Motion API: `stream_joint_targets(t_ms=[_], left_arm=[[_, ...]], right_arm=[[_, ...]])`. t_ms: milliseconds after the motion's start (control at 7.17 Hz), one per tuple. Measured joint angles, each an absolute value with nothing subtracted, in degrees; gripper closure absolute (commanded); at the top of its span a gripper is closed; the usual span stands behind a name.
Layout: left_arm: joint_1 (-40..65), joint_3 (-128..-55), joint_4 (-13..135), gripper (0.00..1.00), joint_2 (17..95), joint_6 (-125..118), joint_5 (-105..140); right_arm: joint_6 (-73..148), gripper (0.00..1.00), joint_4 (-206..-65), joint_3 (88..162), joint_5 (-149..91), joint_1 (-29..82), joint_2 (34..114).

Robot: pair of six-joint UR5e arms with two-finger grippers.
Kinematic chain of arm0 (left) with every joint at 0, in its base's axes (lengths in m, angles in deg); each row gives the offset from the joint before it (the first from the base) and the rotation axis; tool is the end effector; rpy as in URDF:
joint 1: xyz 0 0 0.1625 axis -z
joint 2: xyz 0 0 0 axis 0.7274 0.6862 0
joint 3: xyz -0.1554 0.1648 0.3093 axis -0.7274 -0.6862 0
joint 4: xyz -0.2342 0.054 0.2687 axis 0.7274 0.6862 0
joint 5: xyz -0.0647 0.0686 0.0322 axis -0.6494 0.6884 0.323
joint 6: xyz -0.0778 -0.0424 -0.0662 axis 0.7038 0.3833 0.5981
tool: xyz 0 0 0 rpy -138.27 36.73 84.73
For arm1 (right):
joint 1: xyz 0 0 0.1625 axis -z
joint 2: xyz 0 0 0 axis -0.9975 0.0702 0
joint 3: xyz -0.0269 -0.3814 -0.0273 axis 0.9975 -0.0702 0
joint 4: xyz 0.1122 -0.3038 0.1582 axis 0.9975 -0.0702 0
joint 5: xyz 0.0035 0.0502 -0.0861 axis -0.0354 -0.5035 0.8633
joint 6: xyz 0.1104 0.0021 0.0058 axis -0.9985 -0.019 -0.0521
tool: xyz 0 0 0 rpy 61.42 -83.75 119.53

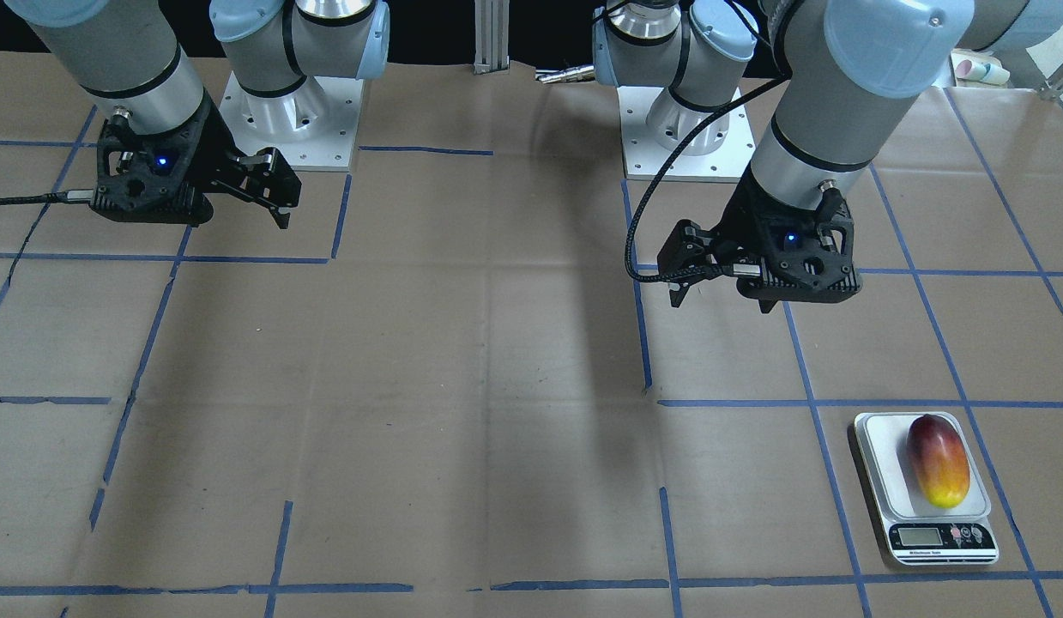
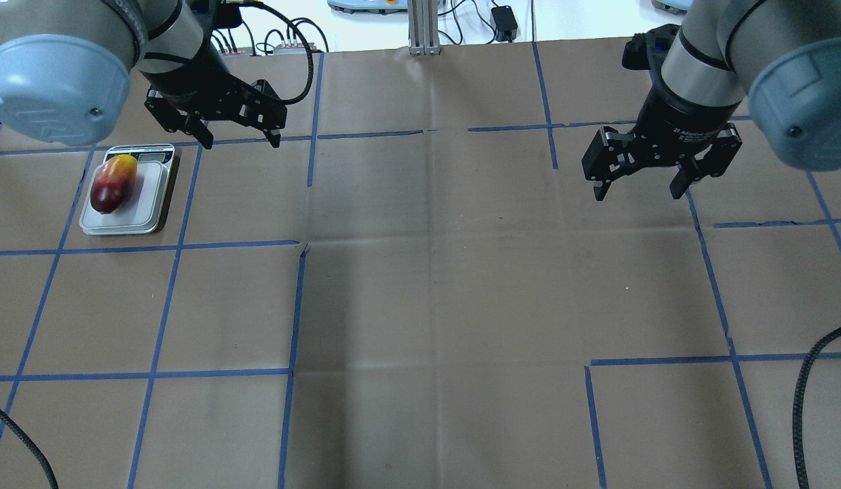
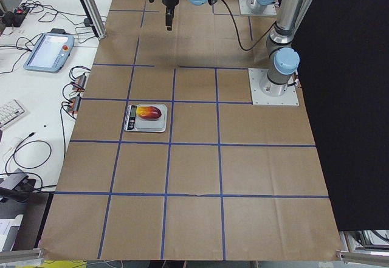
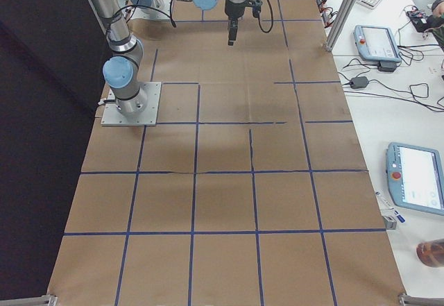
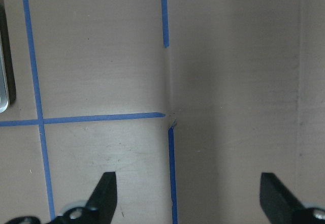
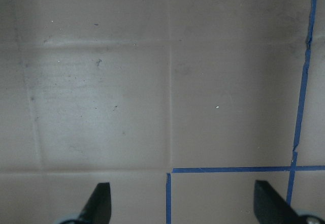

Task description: Weigh mango

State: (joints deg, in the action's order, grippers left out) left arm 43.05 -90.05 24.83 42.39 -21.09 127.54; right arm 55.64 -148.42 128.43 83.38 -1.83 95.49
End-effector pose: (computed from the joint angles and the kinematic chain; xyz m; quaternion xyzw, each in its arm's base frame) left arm -0.1341 -0.4820 0.4063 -0.0253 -0.9990 0.0343 0.0134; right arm 0.1185 -0.4192 0.3994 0.0080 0.9991 0.0420 0.0074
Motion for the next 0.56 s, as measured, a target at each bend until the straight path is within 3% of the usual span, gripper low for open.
stream_joint_targets(t_ms=[558], left_arm=[[42.8,-94.62,24.17,0.0,39.63,-21.17,127.39]], right_arm=[[55.65,0.0,-148.42,128.42,83.38,-1.83,95.49]])
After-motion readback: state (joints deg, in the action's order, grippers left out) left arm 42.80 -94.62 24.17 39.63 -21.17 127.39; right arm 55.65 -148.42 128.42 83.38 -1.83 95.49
